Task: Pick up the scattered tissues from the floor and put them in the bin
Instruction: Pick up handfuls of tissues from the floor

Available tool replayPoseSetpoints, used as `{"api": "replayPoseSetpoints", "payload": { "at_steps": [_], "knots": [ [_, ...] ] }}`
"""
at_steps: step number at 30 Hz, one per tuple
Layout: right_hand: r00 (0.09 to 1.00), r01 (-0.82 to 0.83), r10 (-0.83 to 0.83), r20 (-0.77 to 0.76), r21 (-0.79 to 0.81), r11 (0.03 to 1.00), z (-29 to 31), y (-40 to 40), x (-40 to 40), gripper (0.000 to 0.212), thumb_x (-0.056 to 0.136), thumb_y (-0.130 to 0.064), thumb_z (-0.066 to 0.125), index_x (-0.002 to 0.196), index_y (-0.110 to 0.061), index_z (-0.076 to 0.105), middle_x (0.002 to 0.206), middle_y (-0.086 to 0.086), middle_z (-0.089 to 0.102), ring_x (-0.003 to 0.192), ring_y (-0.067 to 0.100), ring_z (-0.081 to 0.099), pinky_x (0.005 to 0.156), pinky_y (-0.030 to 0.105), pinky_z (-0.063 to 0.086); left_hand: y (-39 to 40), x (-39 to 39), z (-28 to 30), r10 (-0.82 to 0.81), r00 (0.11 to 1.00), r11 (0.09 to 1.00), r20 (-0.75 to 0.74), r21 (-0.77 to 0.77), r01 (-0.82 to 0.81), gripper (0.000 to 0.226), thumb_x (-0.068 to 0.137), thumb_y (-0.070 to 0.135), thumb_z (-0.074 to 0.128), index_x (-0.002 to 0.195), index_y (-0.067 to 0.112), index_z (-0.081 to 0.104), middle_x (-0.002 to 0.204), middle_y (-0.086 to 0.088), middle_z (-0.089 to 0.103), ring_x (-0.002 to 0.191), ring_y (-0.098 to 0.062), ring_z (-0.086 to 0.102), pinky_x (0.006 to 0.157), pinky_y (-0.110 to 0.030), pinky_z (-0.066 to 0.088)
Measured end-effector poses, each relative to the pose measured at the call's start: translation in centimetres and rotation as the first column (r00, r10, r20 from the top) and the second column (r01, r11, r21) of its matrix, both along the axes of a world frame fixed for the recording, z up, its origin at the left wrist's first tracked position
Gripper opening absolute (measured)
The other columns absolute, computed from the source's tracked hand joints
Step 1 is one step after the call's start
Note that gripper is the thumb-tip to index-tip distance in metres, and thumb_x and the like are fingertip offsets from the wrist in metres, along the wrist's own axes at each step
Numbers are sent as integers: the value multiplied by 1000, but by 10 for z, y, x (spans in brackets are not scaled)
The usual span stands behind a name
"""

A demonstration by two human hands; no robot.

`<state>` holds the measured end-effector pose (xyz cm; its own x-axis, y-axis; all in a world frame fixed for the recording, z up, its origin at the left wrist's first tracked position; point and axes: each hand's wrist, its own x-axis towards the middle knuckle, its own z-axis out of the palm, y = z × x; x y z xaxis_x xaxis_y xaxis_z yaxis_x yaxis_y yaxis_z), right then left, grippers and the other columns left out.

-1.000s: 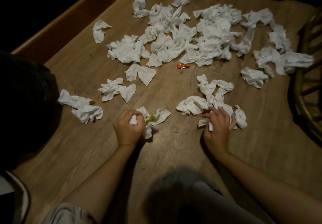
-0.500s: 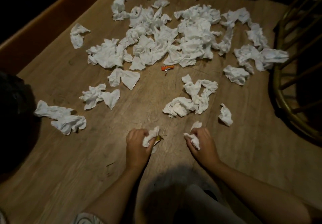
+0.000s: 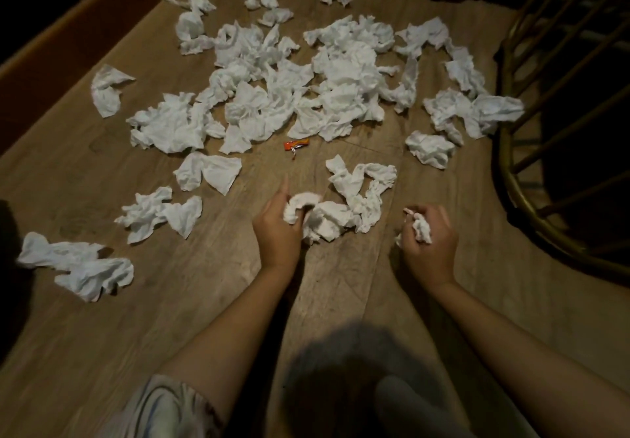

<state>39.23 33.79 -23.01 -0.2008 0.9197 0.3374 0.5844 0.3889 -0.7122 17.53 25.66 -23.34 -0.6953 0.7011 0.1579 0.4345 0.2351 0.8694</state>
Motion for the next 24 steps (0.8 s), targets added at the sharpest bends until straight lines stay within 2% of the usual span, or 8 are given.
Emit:
{"api": "replayPoseSetpoints", "payload": {
  "at_steps": [4,6,8,12,15,18,21,24],
  "knots": [
    [986,103,-76,150,-180,978,-24,16,19,48,89,-41,63,128,-14,55,111,5,52,95,15,52,81,32,48,24,8,-4,-28,998,1000,-58,-3,28,15,87,24,68,86,11,74,75,-6,67,67,-11,57,62,-31,49],
    [963,122,-49,265,-269,955,-39,17,25,72,79,-56,69,137,-22,46,114,0,45,98,12,48,83,28,45,29,9,-5,-6,996,998,-92,-67,-1,48,80,58,65,65,12,64,63,-1,58,56,-11,49,52,-27,40],
    [951,95,-8,310,-266,959,-48,17,28,73,74,-58,73,134,-23,50,108,-1,44,95,13,48,81,30,48,31,10,-8,37,991,989,-127,-140,-55,60,69,71,65,56,12,56,60,1,51,53,-10,42,49,-22,31],
    [945,24,23,325,-141,990,-60,17,31,39,79,-42,72,100,-10,60,101,7,46,93,23,49,79,42,51,32,17,-24,-53,989,984,-136,-177,29,41,81,45,66,65,7,65,83,-5,54,81,-16,48,67,-31,43],
    [937,29,13,349,-116,993,-68,21,34,33,84,-37,70,96,-7,60,122,14,50,111,29,48,92,30,42,32,25,-40,-294,933,950,-205,-170,262,23,90,27,61,84,7,71,120,-9,57,114,-19,48,96,-30,40],
    [945,-6,39,323,-102,995,-70,28,32,21,90,-31,62,93,-10,59,105,8,58,101,31,53,85,20,31,22,29,-51,-409,893,908,-185,-180,378,14,92,25,58,100,14,62,108,-1,62,102,-12,50,97,-45,45],
    [975,62,-18,221,-193,979,-61,32,21,15,88,-19,65,93,-13,53,91,2,53,91,27,53,74,24,31,4,27,-58,-461,859,883,-223,-212,419,40,89,41,62,122,20,56,98,1,60,94,-11,50,91,-37,44],
    [992,-8,35,119,-215,977,-50,35,-2,35,85,-28,71,113,-12,58,105,3,61,99,18,54,81,31,44,-3,24,-62,-454,837,881,-305,-297,369,52,73,67,66,103,25,68,92,1,55,92,-14,47,86,-32,36]
  ]
}}
